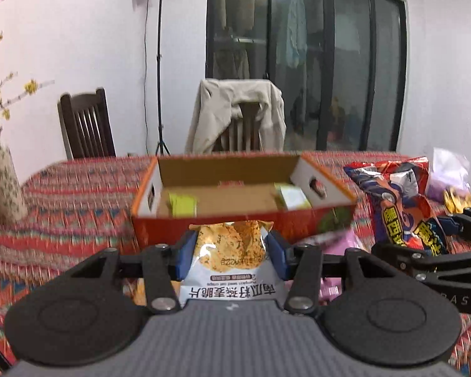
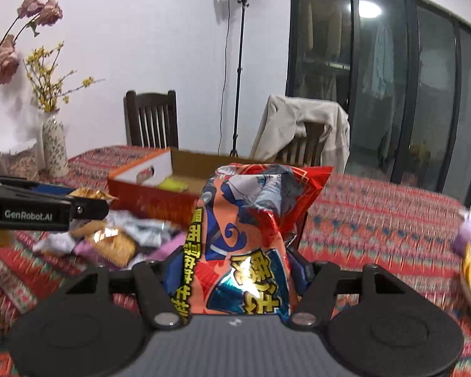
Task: Organize snacks
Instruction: 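Carry both snacks into the cardboard box and open both tools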
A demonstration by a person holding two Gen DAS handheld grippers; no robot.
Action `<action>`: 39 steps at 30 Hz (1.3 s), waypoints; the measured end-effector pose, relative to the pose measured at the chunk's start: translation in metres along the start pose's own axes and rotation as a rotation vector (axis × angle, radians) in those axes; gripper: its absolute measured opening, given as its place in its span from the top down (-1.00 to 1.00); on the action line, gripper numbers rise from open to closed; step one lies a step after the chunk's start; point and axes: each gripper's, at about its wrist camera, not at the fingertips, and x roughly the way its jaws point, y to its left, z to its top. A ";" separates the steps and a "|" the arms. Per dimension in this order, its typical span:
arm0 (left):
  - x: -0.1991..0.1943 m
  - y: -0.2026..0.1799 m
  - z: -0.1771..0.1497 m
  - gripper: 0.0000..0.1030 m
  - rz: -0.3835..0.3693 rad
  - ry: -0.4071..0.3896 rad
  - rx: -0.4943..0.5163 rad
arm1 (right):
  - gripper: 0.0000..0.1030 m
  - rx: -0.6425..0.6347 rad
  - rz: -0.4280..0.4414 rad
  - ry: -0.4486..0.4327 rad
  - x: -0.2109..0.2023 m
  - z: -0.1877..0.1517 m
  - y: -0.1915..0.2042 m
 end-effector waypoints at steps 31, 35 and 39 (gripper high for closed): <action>0.148 0.038 0.080 0.02 0.097 -0.038 -0.120 | -0.26 0.125 0.002 0.045 0.195 0.104 -0.020; 0.173 0.048 0.067 0.02 0.109 0.012 -0.126 | -0.26 0.154 0.011 0.058 0.211 0.092 -0.029; 0.187 0.058 0.058 0.00 0.098 0.046 -0.134 | -0.26 0.181 0.029 0.105 0.224 0.085 -0.039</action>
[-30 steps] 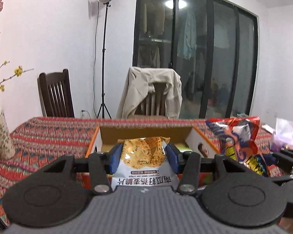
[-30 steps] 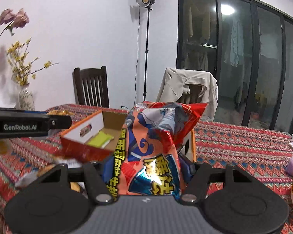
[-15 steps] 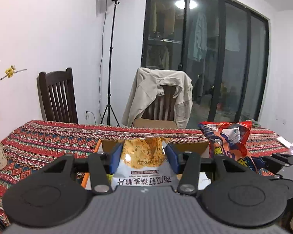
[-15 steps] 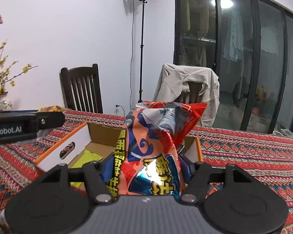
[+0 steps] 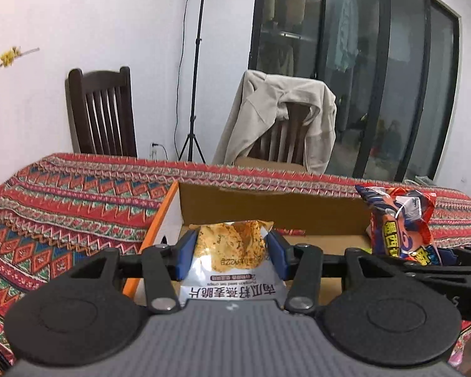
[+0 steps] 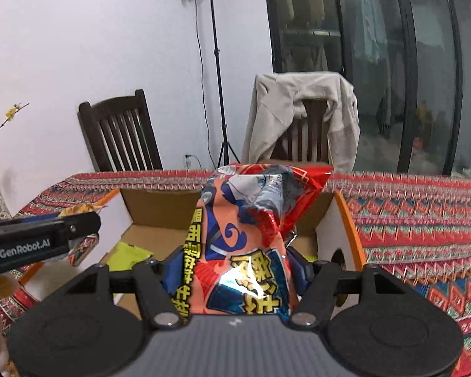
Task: Organize snacks
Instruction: 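Carry both snacks into the cardboard box and open both tools, then move both open tools back over the snack pile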
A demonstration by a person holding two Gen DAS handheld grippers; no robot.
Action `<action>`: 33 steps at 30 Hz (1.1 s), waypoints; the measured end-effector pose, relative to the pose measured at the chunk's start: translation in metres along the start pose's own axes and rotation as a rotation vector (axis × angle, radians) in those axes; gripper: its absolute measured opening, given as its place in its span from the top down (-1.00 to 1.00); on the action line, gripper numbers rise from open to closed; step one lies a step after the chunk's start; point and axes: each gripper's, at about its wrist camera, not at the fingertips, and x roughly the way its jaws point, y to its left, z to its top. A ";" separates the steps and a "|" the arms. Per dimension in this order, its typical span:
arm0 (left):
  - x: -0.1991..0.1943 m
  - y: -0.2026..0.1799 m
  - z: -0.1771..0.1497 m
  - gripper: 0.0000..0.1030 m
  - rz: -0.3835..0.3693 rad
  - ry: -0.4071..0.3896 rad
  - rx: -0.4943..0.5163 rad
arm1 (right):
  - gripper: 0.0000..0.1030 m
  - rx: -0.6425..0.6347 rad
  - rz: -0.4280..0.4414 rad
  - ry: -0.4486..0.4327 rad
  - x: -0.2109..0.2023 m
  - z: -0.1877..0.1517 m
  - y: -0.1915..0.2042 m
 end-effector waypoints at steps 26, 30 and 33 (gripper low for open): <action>-0.033 0.003 0.011 -1.00 0.016 -0.064 -0.060 | -1.00 0.035 -0.046 -0.033 -0.034 0.006 -0.007; -0.049 0.003 0.017 -1.00 0.021 -0.079 -0.065 | -1.00 0.012 -0.054 -0.067 -0.051 0.010 0.003; -0.064 0.007 0.019 -1.00 0.032 -0.095 -0.068 | -1.00 0.000 -0.045 -0.089 -0.064 0.012 0.010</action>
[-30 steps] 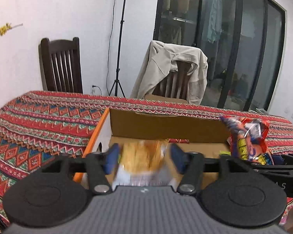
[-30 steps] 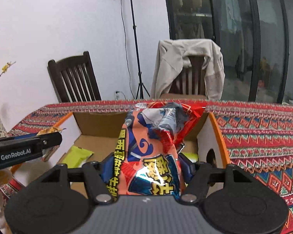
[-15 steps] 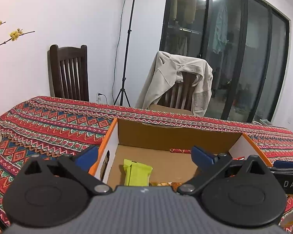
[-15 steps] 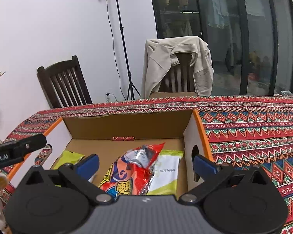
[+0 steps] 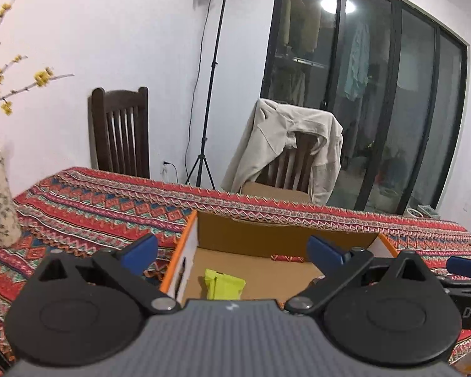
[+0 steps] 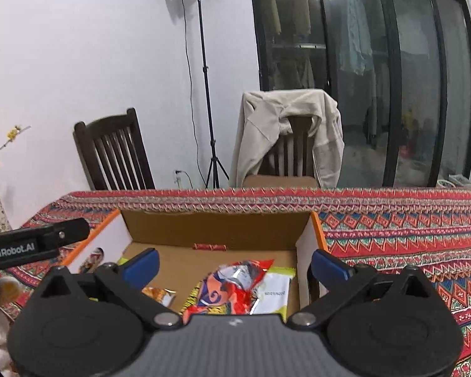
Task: Organize snacks
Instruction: 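Move both open tools back over the snack pile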
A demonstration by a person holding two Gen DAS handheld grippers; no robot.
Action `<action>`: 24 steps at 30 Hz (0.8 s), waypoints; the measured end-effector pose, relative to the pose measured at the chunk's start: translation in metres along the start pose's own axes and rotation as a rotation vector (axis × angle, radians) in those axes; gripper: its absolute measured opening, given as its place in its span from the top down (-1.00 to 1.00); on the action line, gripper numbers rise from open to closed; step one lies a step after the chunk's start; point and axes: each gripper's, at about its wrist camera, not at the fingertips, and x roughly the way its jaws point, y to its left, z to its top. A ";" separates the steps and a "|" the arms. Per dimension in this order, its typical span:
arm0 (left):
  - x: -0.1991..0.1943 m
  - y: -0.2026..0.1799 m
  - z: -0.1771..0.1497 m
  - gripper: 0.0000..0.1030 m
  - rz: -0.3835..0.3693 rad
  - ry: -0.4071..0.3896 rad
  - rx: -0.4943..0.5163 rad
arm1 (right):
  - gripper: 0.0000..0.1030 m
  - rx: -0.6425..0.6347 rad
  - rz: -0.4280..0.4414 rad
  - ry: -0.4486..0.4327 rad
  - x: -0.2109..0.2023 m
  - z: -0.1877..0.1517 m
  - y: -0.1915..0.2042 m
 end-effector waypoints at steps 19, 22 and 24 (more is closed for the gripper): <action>-0.073 0.047 -0.049 -1.00 0.017 0.089 0.057 | -1.00 -0.158 -0.015 0.075 -0.077 -0.067 -0.008; -0.080 0.054 -0.063 -1.00 0.024 0.110 0.059 | -1.00 -0.176 -0.020 0.107 -0.079 -0.084 -0.007; -0.084 0.057 -0.071 -1.00 0.028 0.124 0.058 | -1.00 -0.195 -0.031 0.129 -0.079 -0.095 -0.005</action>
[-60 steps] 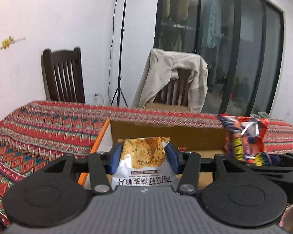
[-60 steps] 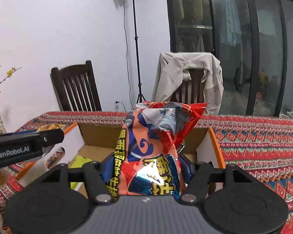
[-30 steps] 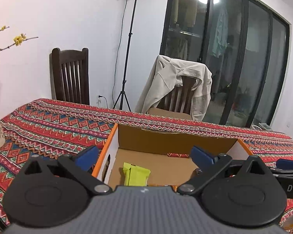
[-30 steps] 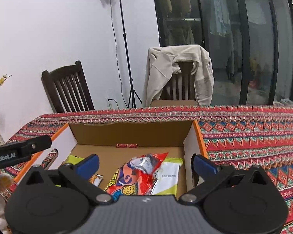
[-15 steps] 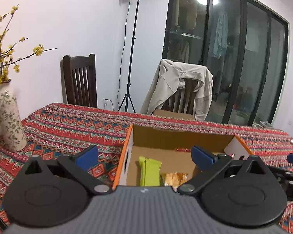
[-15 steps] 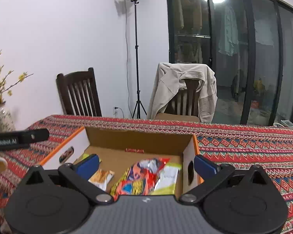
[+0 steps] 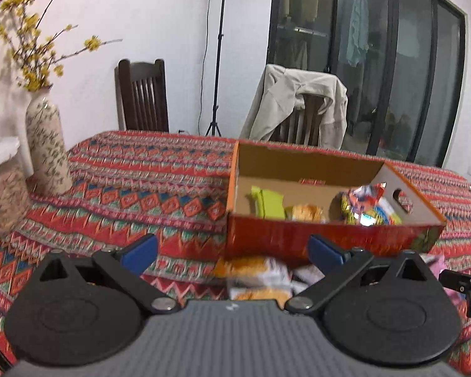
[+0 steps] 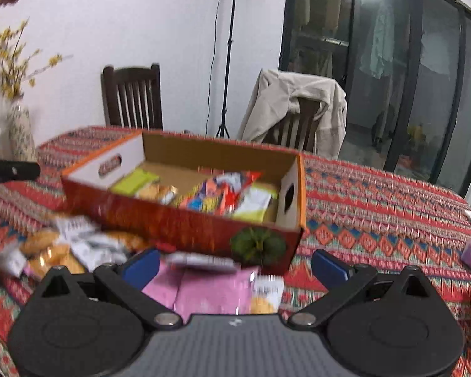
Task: Organize snacks
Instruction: 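Move both open tools back over the snack pile, then grasp the pink packet with the right tool while the left tool grasps a white packet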
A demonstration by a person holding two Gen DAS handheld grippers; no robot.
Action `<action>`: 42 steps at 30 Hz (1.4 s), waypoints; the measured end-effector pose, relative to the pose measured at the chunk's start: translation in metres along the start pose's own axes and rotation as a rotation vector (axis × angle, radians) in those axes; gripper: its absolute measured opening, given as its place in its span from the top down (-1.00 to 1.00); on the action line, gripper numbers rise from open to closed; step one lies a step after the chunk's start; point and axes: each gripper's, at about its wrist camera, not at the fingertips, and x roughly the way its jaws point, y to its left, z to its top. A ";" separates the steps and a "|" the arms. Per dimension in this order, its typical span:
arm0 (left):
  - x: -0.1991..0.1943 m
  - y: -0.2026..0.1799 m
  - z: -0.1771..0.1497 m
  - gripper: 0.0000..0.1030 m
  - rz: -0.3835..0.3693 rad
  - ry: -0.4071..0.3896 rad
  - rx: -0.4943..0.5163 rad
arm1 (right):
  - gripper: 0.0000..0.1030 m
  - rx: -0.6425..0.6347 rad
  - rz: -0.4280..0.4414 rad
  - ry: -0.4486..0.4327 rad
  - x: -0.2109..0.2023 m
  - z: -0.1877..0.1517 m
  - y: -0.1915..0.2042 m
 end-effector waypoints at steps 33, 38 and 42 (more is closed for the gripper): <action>0.015 0.008 -0.059 -1.00 0.121 0.168 -0.016 | -0.22 -0.038 -0.032 -0.084 0.003 -0.038 0.019; 0.018 0.014 -0.063 -0.94 0.106 0.178 -0.055 | -0.22 -0.019 -0.013 -0.103 0.000 -0.038 0.015; 0.013 0.017 -0.064 -0.46 0.032 0.182 -0.078 | -0.22 -0.020 -0.003 -0.127 -0.005 -0.040 0.018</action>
